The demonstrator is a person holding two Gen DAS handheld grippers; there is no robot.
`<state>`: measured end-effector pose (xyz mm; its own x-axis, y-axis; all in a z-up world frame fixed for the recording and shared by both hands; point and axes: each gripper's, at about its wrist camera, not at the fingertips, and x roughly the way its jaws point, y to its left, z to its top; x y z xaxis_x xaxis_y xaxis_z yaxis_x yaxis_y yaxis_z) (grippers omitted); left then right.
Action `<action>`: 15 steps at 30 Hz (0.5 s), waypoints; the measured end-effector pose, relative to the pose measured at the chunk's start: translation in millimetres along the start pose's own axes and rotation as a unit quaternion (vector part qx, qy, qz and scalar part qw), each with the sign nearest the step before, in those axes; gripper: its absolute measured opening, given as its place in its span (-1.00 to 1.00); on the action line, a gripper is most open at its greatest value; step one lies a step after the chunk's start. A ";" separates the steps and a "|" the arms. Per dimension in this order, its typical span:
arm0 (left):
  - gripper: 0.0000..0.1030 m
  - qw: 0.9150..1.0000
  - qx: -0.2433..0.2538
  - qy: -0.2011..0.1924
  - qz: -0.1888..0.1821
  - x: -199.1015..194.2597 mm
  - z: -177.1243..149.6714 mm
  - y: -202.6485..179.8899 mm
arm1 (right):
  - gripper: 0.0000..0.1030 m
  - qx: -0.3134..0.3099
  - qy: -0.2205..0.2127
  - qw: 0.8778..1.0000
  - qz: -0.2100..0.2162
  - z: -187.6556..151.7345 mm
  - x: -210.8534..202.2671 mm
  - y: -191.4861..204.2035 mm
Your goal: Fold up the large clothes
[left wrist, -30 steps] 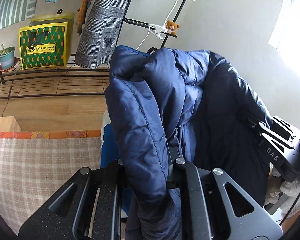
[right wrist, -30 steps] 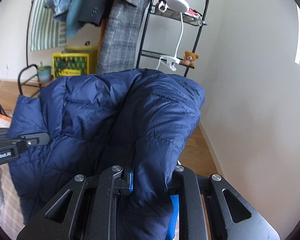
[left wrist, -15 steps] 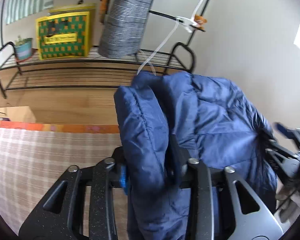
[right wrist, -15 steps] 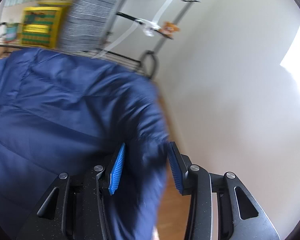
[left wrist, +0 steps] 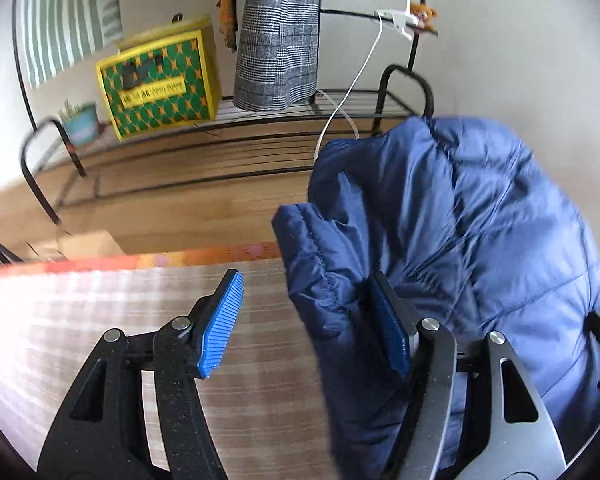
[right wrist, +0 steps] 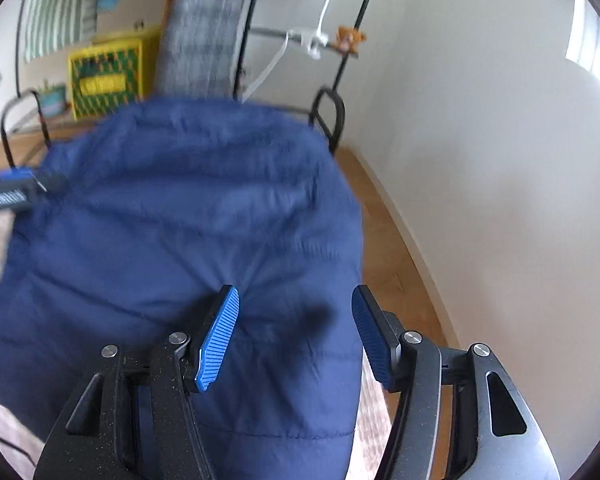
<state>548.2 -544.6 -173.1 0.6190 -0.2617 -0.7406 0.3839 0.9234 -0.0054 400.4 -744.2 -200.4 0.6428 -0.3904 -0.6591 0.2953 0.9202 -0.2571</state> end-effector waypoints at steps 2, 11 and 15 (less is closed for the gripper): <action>0.31 1.000 0.003 0.003 -0.008 -9.4 -2.0 2.2 | 0.13 0.010 0.021 1.000 0.003 -4.0 6.8 -1.4; 0.31 0.999 -0.001 -0.018 -0.030 -79.9 -0.3 24.0 | 0.13 0.068 0.017 0.998 0.007 -4.4 -38.5 -27.0; 0.31 0.998 -0.004 -0.035 -0.044 -120.5 -1.2 30.8 | 0.13 0.095 -0.007 0.995 0.017 -3.8 -72.1 -33.6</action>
<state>484.6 -484.2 -84.8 0.6292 -0.3603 -0.6887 0.4339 0.8980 -0.0734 341.4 -746.8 -146.9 0.6642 -0.3605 -0.6549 0.3999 0.9115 -0.0963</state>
